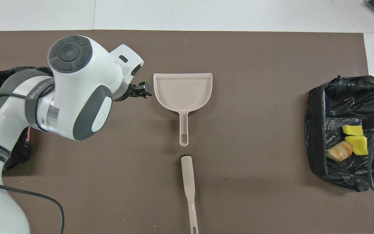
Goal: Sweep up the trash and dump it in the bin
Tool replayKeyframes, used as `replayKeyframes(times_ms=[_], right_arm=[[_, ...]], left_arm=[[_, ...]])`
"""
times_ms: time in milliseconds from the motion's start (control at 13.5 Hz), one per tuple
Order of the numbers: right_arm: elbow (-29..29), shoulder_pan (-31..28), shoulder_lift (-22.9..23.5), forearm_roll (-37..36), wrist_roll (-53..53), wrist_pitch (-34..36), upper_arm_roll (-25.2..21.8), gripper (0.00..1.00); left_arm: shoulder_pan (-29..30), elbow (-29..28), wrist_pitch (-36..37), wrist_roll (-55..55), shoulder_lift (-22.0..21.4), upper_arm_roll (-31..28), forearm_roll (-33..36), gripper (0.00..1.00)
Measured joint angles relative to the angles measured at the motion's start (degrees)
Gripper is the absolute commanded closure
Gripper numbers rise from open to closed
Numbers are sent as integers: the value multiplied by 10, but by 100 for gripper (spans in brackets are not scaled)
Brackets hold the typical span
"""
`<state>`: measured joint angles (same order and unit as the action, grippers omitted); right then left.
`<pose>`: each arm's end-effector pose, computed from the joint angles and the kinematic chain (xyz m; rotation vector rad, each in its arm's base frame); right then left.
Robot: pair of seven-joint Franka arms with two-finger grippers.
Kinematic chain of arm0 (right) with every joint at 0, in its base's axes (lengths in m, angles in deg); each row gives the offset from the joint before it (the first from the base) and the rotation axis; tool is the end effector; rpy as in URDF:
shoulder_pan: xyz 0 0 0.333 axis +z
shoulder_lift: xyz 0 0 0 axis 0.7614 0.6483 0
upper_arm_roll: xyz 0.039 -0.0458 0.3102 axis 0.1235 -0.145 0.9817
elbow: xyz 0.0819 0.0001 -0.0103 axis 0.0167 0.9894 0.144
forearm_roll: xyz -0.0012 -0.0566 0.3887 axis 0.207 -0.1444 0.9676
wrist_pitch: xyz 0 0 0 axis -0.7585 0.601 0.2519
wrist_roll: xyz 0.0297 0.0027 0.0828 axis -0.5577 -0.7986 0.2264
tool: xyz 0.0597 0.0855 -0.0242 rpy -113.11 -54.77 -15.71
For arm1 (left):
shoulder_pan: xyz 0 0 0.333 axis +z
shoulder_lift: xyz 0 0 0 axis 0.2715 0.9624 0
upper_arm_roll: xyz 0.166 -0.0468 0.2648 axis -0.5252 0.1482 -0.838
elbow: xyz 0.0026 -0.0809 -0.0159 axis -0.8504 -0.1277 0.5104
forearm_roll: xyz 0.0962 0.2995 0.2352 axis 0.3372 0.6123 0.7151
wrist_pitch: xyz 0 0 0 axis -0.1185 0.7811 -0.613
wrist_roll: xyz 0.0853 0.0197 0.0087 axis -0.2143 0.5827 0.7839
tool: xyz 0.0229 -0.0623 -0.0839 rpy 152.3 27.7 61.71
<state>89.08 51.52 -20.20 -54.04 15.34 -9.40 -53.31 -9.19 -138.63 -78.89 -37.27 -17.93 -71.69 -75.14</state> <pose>0.4969 -0.0273 0.6716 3.1109 -0.1368 0.0549 0.5970 -0.2547 0.4826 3.0732 -0.0331 0.0795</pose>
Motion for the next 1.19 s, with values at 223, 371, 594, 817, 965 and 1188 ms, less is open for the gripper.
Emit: replayKeyframes(times_ms=[223, 371, 594, 817, 965, 1188], right_arm=[[0, 0, 0, 0, 0, 0, 0, 0], [-2, 0, -2, 0, 0, 0, 2, 0], [-4, 0, -6, 0, 0, 0, 4, 0], [-4, 0, -6, 0, 0, 0, 4, 0], [-4, 0, -6, 0, 0, 0, 4, 0], [-4, 0, -6, 0, 0, 0, 4, 0]], left_arm=[[52, 0, 39, -81, -28, -1, 0, 0], [85, 0, 68, -132, -45, -1, 0, 0], [127, 0, 121, -187, -76, -1, 0, 0], [140, -5, 166, -195, -115, -1, 0, 0], [144, -4, 197, -206, -139, -2, 2, 0], [154, 16, 252, -227, -163, -3, 19, 0]])
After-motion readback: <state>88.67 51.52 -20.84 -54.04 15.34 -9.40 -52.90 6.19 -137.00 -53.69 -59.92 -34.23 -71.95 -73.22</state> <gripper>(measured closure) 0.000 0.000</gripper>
